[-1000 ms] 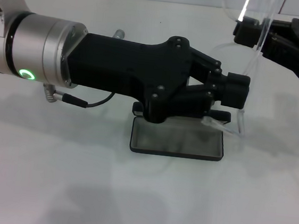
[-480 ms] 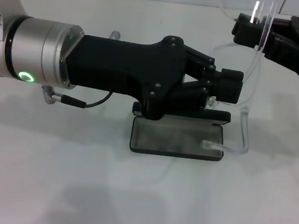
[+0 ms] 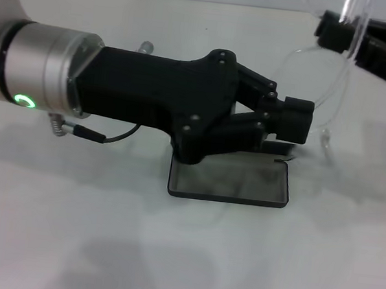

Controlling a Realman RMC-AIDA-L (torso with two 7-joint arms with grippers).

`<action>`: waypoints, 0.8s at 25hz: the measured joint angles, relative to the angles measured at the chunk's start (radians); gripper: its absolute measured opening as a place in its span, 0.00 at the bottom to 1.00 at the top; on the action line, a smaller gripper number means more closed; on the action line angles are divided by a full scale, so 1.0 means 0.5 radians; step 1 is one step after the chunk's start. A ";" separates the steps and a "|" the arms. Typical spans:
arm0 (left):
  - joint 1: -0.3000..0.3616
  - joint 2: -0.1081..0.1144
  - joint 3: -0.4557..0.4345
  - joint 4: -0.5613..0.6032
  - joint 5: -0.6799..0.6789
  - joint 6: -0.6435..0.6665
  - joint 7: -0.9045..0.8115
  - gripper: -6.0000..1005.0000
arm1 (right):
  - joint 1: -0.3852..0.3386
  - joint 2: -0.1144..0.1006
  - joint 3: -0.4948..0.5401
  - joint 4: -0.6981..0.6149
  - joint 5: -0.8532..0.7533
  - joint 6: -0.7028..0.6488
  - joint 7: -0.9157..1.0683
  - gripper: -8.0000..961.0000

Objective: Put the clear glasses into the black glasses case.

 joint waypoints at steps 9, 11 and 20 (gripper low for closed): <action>0.055 0.030 -0.078 0.003 -0.113 0.109 0.000 0.10 | -0.075 -0.007 0.451 0.036 0.032 -0.298 0.023 0.11; 0.055 0.018 -0.072 0.003 -0.114 0.136 -0.005 0.10 | -0.099 -0.004 0.499 0.056 0.065 -0.286 0.021 0.11; 0.034 -0.015 0.189 -0.120 -0.281 0.170 0.019 0.10 | -0.065 0.000 0.469 0.231 0.134 0.055 -0.075 0.11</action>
